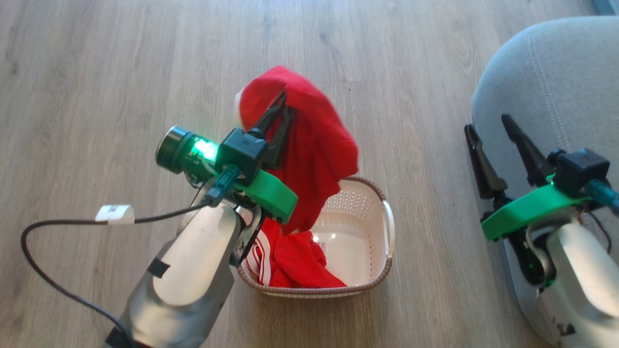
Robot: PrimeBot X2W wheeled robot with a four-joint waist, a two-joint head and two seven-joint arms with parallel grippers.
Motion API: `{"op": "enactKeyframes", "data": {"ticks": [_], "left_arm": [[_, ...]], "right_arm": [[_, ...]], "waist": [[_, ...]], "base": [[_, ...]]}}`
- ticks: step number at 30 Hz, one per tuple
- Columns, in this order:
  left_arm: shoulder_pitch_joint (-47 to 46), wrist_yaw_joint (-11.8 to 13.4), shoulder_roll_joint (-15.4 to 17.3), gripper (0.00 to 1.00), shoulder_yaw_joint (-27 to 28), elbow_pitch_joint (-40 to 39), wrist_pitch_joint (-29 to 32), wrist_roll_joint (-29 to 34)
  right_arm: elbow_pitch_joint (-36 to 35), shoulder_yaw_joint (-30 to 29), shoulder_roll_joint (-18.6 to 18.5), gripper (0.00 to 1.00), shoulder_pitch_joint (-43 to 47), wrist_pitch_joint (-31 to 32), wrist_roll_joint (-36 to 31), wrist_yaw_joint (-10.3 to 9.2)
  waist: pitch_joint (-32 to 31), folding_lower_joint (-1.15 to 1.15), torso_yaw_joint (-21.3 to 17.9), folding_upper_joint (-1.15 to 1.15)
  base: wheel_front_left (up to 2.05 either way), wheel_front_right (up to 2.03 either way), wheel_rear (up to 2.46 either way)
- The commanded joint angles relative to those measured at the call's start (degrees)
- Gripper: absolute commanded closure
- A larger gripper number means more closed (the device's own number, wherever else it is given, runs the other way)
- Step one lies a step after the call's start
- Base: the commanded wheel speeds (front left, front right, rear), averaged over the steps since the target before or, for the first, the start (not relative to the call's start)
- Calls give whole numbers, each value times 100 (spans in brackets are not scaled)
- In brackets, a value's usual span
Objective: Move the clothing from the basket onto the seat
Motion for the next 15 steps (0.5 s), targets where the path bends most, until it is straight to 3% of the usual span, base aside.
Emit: {"op": "enactKeyframes", "data": {"ticks": [1, 7, 15], "left_arm": [[-320, -60, 40, 100, 255, -364, -71, 75], [-583, -236, 18, 100, 266, -814, -71, 205], [-813, -247, 2, 100, 114, -1024, -71, 187]], "right_arm": [[-121, 24, 26, 0, 48, -29, -54, -1], [-84, -13, 106, 0, 187, -29, -88, -1], [-196, -25, 130, 0, 187, -29, -23, -1]], "waist": [[-67, 1, 4, 0], [-111, 1, -19, 0], [-76, 1, -45, 0]], "base": [[0, 0, 0], [0, 0, 0], [0, 0, 0]]}}
